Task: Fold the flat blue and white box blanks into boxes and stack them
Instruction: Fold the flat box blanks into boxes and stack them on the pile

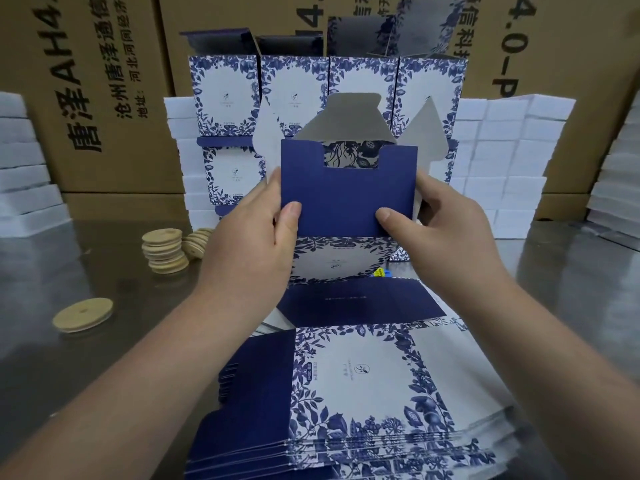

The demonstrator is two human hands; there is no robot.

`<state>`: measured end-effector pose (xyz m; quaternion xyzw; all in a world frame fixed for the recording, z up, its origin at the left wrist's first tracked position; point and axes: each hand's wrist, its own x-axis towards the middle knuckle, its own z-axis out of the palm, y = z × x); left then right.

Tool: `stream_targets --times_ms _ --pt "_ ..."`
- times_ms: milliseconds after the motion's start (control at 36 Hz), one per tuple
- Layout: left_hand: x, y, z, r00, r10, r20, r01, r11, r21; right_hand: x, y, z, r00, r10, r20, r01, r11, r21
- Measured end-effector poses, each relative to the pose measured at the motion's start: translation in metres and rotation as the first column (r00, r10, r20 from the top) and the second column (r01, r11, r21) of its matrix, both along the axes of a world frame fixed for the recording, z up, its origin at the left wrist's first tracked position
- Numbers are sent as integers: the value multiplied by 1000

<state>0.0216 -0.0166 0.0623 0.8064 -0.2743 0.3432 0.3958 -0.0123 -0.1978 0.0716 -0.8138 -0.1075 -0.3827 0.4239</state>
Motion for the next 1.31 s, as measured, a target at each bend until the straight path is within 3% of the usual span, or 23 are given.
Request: stream_targets --times_ms 194,361,611,750,889,1083,1222,1306 --pt "-2 -2 -3 995 80 -52 -82 996 -46 5 -5 -4 994 -74 79 80 994 -75" --pt "0 -1 -4 993 114 -7 -114 991 -72 11 -10 -9 992 -122 40 123 992 -20" --pt "6 1 -2 995 92 -42 -96 989 -109 8 -6 -11 985 -166 51 169 984 -58" --pt "13 0 -3 997 37 -70 -43 995 -92 10 -4 -15 968 -202 150 214 975 -67" --pt "16 -3 -10 972 -57 -230 9 979 -204 9 4 -17 956 -128 263 151 986 -70" --pt "19 0 -10 989 -3 -151 -27 980 -197 3 2 -17 904 70 422 -8 989 -147" --pt "12 -5 -14 992 19 -125 -46 976 -212 3 -2 -17 838 157 522 -164 986 -32" --pt "2 -11 -17 994 -30 -101 10 982 -190 4 -2 -13 853 173 492 -208 978 17"
